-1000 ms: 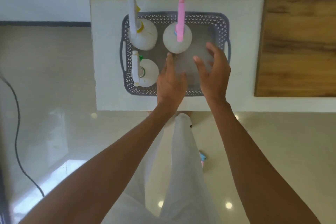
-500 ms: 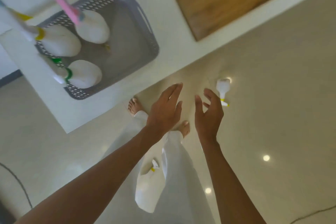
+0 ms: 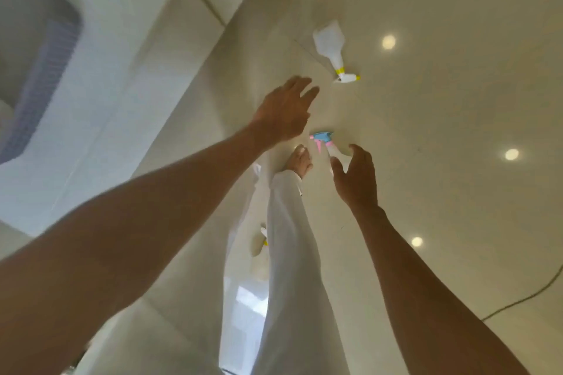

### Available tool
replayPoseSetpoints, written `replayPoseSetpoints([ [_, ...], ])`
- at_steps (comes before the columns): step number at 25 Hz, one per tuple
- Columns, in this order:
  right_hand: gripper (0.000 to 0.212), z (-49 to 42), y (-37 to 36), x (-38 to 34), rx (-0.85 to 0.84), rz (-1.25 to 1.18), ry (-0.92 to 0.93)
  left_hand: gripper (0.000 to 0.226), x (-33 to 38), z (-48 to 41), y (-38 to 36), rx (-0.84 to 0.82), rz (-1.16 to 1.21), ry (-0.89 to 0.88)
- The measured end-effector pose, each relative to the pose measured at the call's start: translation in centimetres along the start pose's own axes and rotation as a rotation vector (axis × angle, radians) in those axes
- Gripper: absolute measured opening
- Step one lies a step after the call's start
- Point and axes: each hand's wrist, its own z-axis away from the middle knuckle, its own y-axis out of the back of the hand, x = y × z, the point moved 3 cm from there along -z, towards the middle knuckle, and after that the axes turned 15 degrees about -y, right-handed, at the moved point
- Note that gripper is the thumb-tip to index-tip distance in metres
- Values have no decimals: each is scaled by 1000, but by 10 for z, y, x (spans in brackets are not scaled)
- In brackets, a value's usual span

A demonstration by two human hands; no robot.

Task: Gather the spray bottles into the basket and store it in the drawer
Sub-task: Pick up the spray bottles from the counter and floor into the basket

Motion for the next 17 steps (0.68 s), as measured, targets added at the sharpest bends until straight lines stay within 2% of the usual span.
replayPoseSetpoints([
  [7,61,-143,-17,2,79,-141,58,74,-82,-181,-50,-265,-494,-231],
  [11,62,-231,-46,11,93,-156,77,89,-115,-260,-115,-299,-678,-329],
  [13,62,-254,-56,12,79,-152,103,96,-125,-272,-133,-322,-743,-295],
  [17,59,-288,-70,19,83,-204,114,88,-135,-299,-152,-225,-848,-278],
])
